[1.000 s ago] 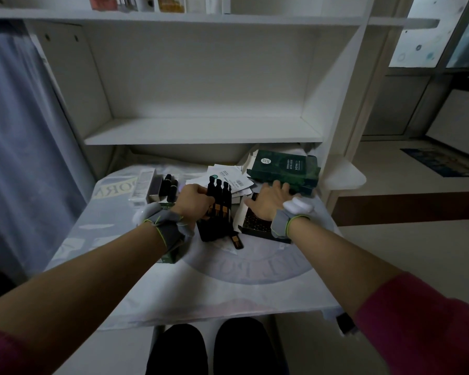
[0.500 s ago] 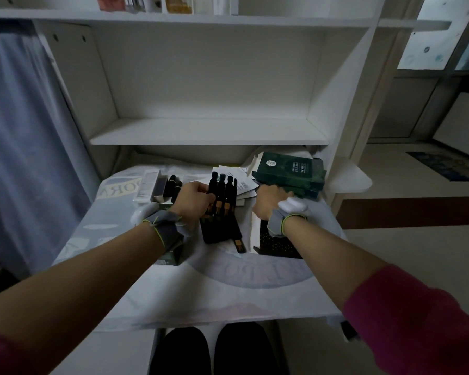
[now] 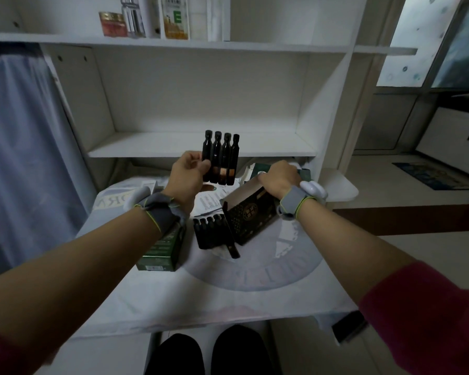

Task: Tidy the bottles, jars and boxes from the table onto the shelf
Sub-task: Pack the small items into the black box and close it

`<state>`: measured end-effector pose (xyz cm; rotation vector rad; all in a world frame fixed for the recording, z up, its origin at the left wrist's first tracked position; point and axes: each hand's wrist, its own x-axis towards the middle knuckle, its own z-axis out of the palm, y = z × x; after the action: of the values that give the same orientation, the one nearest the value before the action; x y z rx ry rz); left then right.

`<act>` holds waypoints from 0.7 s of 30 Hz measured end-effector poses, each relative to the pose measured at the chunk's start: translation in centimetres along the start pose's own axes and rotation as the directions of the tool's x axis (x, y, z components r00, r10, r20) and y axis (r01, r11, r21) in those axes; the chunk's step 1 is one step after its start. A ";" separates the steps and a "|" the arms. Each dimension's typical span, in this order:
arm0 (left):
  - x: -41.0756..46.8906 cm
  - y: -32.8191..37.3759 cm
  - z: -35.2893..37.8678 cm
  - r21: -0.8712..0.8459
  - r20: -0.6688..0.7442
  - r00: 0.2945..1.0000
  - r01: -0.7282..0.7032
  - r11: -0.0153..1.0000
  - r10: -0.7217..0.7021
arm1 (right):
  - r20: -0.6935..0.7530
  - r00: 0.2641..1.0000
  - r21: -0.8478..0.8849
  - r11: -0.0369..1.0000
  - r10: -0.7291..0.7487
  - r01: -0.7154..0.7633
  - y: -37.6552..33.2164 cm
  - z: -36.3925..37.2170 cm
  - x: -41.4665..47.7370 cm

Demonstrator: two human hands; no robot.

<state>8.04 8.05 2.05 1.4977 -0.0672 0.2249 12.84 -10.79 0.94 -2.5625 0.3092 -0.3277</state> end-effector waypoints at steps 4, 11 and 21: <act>-0.7 1.6 0.9 0.020 0.081 0.994 -0.075 0.997 0.073 | 0.026 1.000 0.040 0.999 0.003 -0.004 0.7 0.2 -0.1; -1.3 0.6 2.4 0.236 0.260 0.956 -0.195 0.952 0.132 | 0.037 0.995 0.095 0.991 0.090 -0.093 2.6 0.3 -0.7; -0.2 -2.1 2.7 0.623 0.268 0.940 -0.335 0.707 0.209 | -0.055 0.997 0.443 0.896 0.048 -0.019 4.8 2.0 -1.2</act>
<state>8.52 5.25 0.12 2.2294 -0.3956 0.3812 11.59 -13.46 -3.49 -2.0977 0.2664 -0.4160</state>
